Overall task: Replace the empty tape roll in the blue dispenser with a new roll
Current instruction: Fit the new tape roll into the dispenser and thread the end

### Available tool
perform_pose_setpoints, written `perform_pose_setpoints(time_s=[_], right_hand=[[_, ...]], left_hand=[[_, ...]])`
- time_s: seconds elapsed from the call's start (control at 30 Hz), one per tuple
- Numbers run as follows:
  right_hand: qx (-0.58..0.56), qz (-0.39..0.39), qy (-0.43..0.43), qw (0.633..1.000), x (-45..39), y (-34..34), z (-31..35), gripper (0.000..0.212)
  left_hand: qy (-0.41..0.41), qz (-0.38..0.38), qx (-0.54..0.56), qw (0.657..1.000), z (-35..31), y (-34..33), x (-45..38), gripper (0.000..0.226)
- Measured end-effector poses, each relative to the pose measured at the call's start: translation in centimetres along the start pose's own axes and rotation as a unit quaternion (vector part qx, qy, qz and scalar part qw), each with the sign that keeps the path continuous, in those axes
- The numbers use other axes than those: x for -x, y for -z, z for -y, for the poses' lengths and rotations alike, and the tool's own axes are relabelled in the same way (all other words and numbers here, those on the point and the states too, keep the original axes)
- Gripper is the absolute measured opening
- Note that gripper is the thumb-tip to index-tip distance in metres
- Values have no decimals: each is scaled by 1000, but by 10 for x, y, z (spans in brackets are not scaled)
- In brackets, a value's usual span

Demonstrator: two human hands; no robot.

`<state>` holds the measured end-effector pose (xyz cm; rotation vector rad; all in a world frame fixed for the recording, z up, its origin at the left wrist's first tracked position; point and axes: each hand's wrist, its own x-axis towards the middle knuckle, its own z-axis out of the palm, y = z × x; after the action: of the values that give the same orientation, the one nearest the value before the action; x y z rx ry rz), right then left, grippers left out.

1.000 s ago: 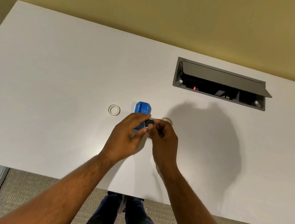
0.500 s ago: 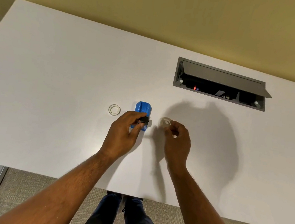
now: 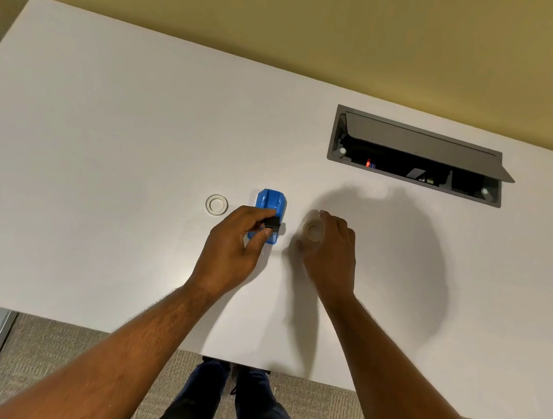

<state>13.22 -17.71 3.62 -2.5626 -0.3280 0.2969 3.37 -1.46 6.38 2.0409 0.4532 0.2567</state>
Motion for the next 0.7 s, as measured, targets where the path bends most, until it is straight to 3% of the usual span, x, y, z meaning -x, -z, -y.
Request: perform_pose_setpoints(time_s=[0.27,0.43,0.57,0.7], right_hand=[[2,-21,16,1000,-3,-4,-1,50],[-128,-11,-57,990,-3,2,9,59],[-359,26,-131,924,5,12,27,59],[-469,93,-115,871,11,14,34,58]], left_hand=[[0,-1,-5,1000,2,2,-2,34],[0,-2,-5,1000,4,3,-3,34],[6,-4,6,1000,3,2,-5,31],[0,-7,10,1000,1,1,-9,30]])
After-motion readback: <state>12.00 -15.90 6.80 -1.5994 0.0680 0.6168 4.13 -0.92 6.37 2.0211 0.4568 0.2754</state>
